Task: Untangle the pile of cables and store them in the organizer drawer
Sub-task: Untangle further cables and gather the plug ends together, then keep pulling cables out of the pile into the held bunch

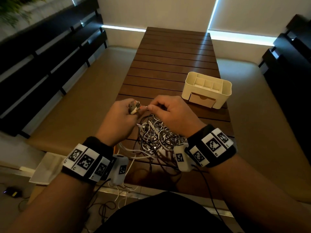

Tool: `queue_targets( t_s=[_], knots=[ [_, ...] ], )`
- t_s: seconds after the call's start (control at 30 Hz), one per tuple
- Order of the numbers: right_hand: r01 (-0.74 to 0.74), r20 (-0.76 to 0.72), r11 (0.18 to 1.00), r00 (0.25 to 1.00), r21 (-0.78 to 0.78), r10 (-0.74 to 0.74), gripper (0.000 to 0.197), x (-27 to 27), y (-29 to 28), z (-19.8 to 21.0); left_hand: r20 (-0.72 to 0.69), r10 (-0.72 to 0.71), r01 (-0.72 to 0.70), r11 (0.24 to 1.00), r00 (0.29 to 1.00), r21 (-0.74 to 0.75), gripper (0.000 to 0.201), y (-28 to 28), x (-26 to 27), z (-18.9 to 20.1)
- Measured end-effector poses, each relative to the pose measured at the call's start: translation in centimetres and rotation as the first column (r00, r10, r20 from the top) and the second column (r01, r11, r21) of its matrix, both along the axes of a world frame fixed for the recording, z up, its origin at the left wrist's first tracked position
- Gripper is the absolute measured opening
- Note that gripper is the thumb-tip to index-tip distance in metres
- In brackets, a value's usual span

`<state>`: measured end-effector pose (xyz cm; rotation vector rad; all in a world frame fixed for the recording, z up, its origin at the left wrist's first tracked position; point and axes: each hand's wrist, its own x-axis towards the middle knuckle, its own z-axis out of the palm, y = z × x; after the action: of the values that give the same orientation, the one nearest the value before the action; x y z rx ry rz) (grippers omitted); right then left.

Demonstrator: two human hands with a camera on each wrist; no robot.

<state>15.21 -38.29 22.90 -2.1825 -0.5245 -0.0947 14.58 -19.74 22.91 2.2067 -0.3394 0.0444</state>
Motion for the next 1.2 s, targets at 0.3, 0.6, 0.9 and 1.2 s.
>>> queue_targets(
  t_s=[0.3, 0.6, 0.9, 1.2],
  knots=[
    [0.145, -0.285, 0.989, 0.948, -0.012, -0.143, 0.027, -0.5, -2.7, -3.6, 0.038, 0.293, -0.292, 0.955, 0.955, -0.045, 0.031, 3.6, 1.0, 2.2],
    [-0.007, -0.353, 1.0, 0.935, -0.006, 0.004, 0.011, -0.9, -2.2, -0.4, -0.158, 0.078, -0.074, 0.997, 0.984, 0.028, 0.034, 2.4, 0.5, 0.3],
    [-0.165, -0.639, 0.977, 0.768, -0.135, 0.041, 0.01, -3.2, -3.1, -2.1, -0.23, 0.081, -0.106, 0.989, 0.97, -0.101, 0.04, 3.0, 0.6, -2.6],
    [-0.237, -0.867, 0.97, 0.47, 0.054, 0.163, 0.016, -5.3, -2.9, -5.8, -0.307, 0.083, -0.136, 0.978, 0.948, -0.157, 0.046, 3.5, 0.8, -4.4]
  ],
)
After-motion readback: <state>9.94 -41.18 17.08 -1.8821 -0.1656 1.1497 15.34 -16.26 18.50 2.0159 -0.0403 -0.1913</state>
